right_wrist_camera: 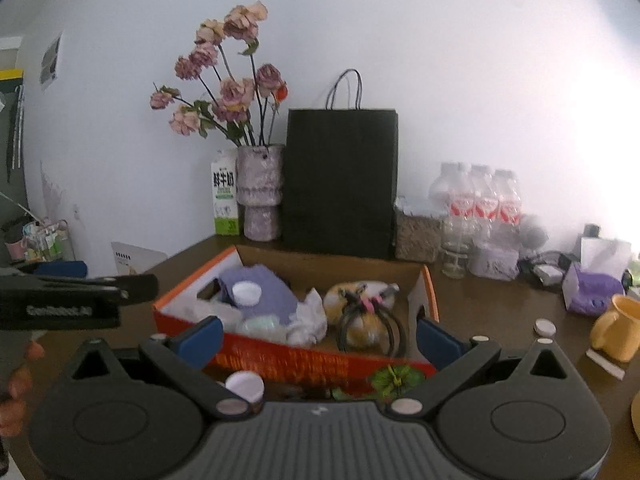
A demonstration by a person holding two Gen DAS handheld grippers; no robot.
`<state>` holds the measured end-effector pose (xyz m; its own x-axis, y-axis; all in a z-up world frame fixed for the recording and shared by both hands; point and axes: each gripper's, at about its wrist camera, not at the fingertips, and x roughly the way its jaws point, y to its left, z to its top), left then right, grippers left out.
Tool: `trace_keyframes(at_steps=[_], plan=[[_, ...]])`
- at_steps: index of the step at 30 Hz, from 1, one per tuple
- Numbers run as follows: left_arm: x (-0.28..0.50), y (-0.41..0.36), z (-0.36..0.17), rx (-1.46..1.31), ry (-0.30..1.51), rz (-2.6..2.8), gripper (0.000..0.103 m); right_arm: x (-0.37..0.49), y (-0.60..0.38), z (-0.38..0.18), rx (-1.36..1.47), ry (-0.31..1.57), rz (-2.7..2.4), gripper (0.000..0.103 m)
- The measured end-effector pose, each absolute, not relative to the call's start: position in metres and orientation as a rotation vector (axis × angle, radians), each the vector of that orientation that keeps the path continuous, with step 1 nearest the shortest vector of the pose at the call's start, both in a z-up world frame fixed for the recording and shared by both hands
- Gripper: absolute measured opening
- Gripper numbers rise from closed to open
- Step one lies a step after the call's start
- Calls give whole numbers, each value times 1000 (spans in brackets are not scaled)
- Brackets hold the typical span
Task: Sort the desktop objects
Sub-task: 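Withdraw both tools from the box back over the table, then grasp small white cap with left tool while right tool grasps red-green clip ornament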
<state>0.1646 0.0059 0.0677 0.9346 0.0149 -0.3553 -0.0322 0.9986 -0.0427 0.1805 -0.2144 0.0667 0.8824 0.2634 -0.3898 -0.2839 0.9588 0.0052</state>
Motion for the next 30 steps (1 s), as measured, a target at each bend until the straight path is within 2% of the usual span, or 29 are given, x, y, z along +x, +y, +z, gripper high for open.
trace_keyframes(at_steps=[17, 30], plan=[[150, 22, 19, -44, 454, 36, 103, 162, -245, -6, -32, 537, 217, 103], [192, 5, -10, 12, 559, -10, 103, 199, -241, -20, -73, 575, 185, 102]])
